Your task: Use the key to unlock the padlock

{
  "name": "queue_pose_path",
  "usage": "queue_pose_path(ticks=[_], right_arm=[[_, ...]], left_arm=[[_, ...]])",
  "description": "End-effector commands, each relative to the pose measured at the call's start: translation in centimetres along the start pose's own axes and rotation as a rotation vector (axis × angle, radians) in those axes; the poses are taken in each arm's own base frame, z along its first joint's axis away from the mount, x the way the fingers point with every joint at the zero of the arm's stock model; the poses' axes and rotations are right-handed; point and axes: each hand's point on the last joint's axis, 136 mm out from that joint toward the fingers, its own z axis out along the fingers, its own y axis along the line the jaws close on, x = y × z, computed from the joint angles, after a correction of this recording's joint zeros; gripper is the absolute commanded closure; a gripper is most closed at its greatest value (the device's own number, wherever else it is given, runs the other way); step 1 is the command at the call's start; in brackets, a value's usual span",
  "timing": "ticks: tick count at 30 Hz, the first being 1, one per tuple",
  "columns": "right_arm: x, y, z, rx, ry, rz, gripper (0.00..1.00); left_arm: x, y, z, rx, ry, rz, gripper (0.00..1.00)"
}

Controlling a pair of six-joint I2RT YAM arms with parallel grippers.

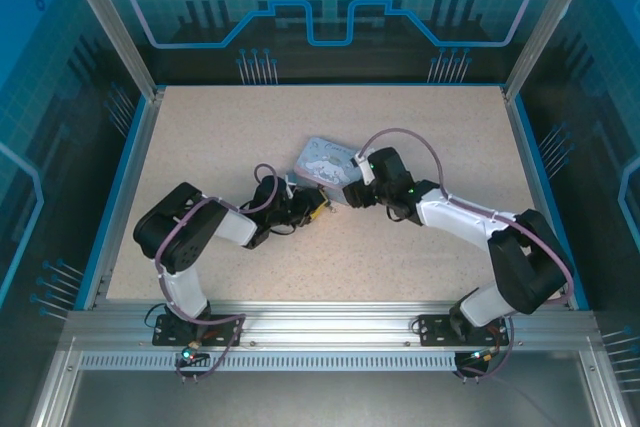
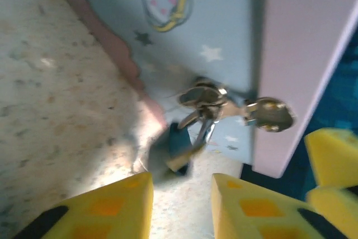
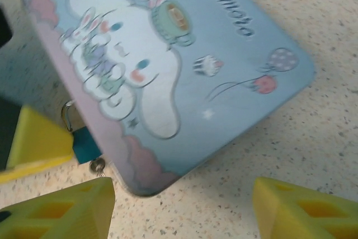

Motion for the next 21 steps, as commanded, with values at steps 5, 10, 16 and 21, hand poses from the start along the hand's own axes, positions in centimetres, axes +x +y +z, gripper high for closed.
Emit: queue_pose_path(ticks=[5,10,16,21], right_arm=[[-0.8,-1.5,0.2,-0.109,0.046,0.320,0.16],[-2.9,-1.4,1.5,-0.212,0.030,0.431,0.07],[-5.0,-0.9,5.1,-0.293,0.085,0.493,0.06],[-7.8,0.1,8.0,-0.389,0.068,0.483,0.08]], left_arm=[[-1.0,-2.9,-3.1,-0.048,-0.064,0.156,0.46],[-4.2,-4.9,-8.0,-0.113,-0.191,0.273,0.36],[-7.8,-6.4,-13.0,-0.149,-0.324,0.336,0.31],[-9.0,-7.0,-15.0,-0.148,-0.376,0.355,0.30]])
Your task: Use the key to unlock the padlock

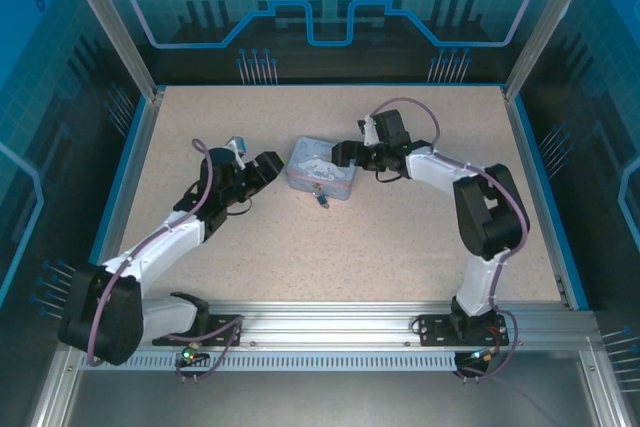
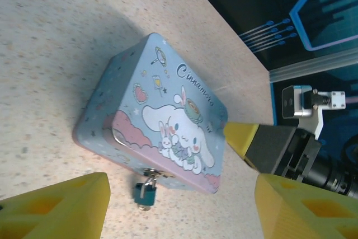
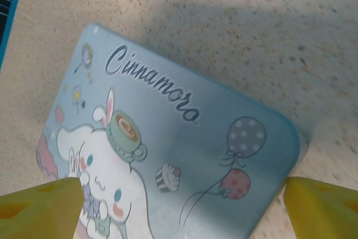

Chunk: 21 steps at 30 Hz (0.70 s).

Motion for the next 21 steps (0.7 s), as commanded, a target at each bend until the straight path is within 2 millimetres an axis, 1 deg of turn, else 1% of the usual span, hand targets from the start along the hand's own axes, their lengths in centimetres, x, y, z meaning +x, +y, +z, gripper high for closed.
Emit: queue_pose_path(ticks=[1,3,6,7,8,10,11,13,15,16,17,19,21], right_arm=[[-2.0,1.9,1.3,-0.117,0.005,0.003,0.08],[-3.2,2.7,2.3,-0.162,-0.002,-0.025,0.08],[-4.6,3.2,3.2,-0.184,-0.015,-0.060,0.07],[-5.0,3.0,3.2,-0.164,-0.022,-0.071,0.07],[-5.4,2.4,3.0,-0.120,-0.033,-0.086,0.07],[-6.2,1.5,1.4,-0.034,-0.070,-0.123,0.06],[-6.3,0.7,0.4,0.021,-0.089,-0.139,0.05],[-6.2,-0.1,-2.0,0.082,-0.130,-0.162,0.03],[-5.2,-0.2,-4.5,0.086,-0.147,-0.174,0.03],[-4.4,0.2,-5.4,0.067,-0.147,-0.179,0.04],[-3.1,0.6,-5.9,0.035,-0.133,-0.178,0.06],[-0.4,1.8,-6.4,-0.049,-0.090,-0.158,0.12],[2.6,2.6,-6.1,-0.112,-0.046,-0.122,0.19]], left_arm=[[-0.7,0.5,-1.1,-0.044,-0.011,0.056,0.30],[-1.1,0.7,-1.4,-0.045,-0.022,0.055,0.29],[-1.5,0.6,-1.4,-0.035,-0.027,0.052,0.28],[-1.6,0.6,-1.4,-0.030,-0.027,0.049,0.28],[-1.8,0.5,-1.4,-0.022,-0.026,0.048,0.28],[-2.0,0.4,-1.4,-0.015,-0.024,0.046,0.28],[-2.2,0.2,-1.4,-0.010,-0.023,0.049,0.28],[-2.4,0.1,-1.2,-0.004,-0.020,0.055,0.27],[-2.6,-0.1,-0.9,0.003,-0.015,0.064,0.28],[-2.7,-0.1,-0.7,0.007,-0.012,0.064,0.27],[-2.8,-0.1,-0.4,0.014,-0.006,0.065,0.28],[-2.9,-0.4,0.3,0.036,0.009,0.057,0.28],[-2.9,-1.0,1.3,0.068,0.037,0.059,0.29]])
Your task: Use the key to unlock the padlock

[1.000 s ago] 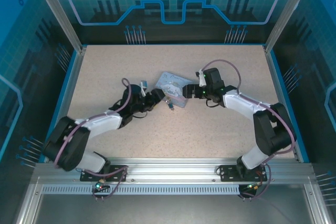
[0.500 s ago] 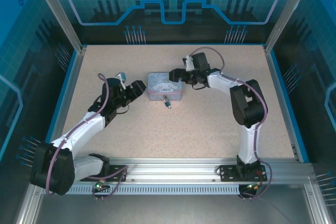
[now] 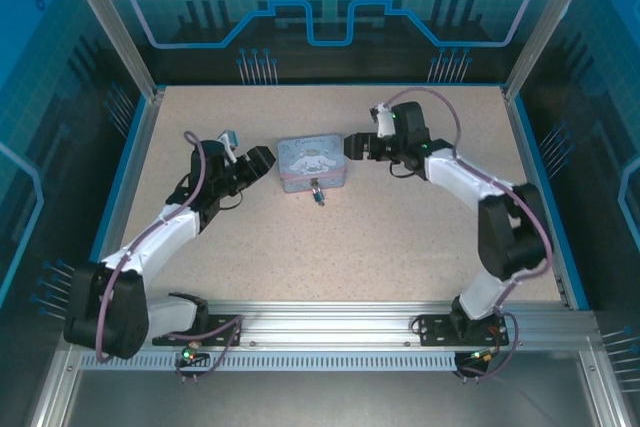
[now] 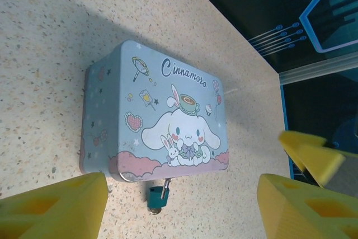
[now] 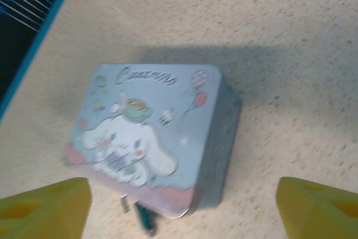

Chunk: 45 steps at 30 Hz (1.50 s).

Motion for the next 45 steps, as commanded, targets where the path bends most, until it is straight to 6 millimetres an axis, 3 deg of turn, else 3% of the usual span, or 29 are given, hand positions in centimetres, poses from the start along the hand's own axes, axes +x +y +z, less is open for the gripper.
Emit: queue_pose_path(ticks=[1,5,10,19,31,34,35,45], right_arm=[[5.3,2.0,0.5,-0.111,0.092,0.050,0.21],[9.8,2.6,1.9,-0.119,0.121,0.114,0.28],[11.9,2.8,3.6,-0.114,0.090,0.162,0.35],[12.9,3.2,6.7,-0.095,0.056,0.180,0.45],[13.1,3.1,9.4,-0.055,0.082,0.189,0.56],[14.1,3.0,9.9,-0.050,0.113,0.195,0.58],[13.2,3.6,10.2,-0.059,0.101,0.190,0.59],[14.4,3.7,10.8,-0.059,0.131,0.208,0.67]], left_arm=[[-0.9,-2.2,1.3,0.091,0.035,0.030,0.29],[-1.3,-4.0,3.1,0.156,0.101,0.042,0.30],[-2.0,-5.5,5.4,0.208,0.152,0.043,0.33],[-1.8,-5.6,8.6,0.226,0.235,0.069,0.34],[-1.1,-4.2,11.6,0.219,0.305,0.065,0.36],[-0.8,-3.8,12.0,0.215,0.311,0.059,0.36],[-0.7,-3.6,12.1,0.213,0.315,0.060,0.36],[-0.4,-3.1,12.4,0.209,0.320,0.049,0.37]])
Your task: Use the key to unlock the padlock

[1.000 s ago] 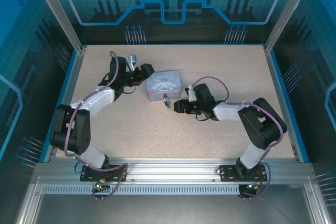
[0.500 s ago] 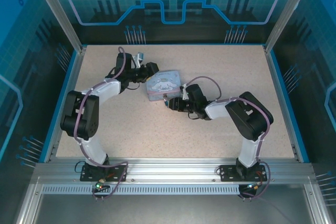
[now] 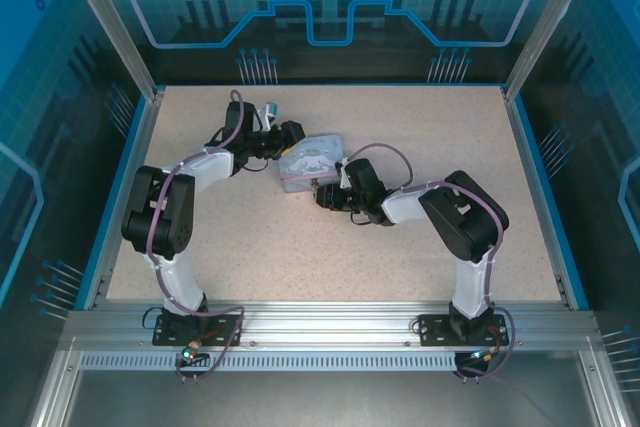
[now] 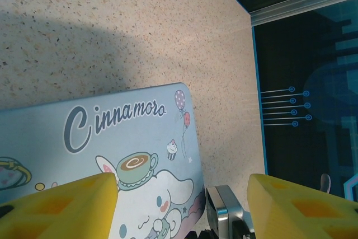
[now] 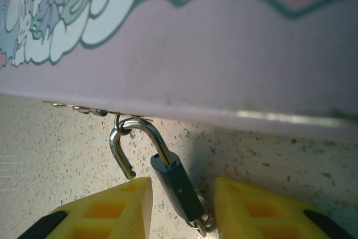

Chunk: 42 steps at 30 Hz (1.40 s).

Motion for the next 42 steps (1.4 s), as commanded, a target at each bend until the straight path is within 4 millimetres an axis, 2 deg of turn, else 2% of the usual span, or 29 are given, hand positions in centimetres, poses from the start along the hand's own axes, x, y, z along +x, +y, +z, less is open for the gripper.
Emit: queue_pose_path(ticks=[1,11,18,21,25,33,35,36,42], right_arm=[[0.7,0.2,0.7,0.001,0.022,0.008,0.68],[0.8,0.4,1.1,-0.011,0.035,0.010,0.74],[0.6,0.6,0.9,-0.011,0.017,0.023,0.89],[0.3,0.4,0.4,0.005,-0.003,0.036,0.93],[0.0,0.0,-0.1,0.032,-0.026,0.062,0.95],[-0.6,-1.2,-0.7,0.092,-0.051,0.141,0.97],[-0.9,-1.4,-0.8,0.098,-0.062,0.156,0.97],[-0.1,-2.3,-1.0,0.119,-0.053,0.168,0.98],[-0.7,-3.3,-1.6,0.116,-0.088,0.206,0.98]], left_arm=[[0.0,-0.2,0.4,0.020,0.020,0.024,0.37],[0.4,0.3,0.4,0.013,0.022,0.015,0.37],[1.4,1.3,0.4,-0.001,0.035,-0.002,0.37],[1.9,1.5,0.4,-0.005,0.042,-0.007,0.37],[3.0,1.9,0.3,-0.014,0.058,-0.017,0.37],[6.7,2.9,0.2,-0.063,0.087,-0.041,0.37],[7.4,3.0,0.1,-0.073,0.083,-0.045,0.37],[7.7,2.9,0.0,-0.075,0.082,-0.045,0.37],[9.4,2.2,-0.3,-0.087,0.085,-0.044,0.36]])
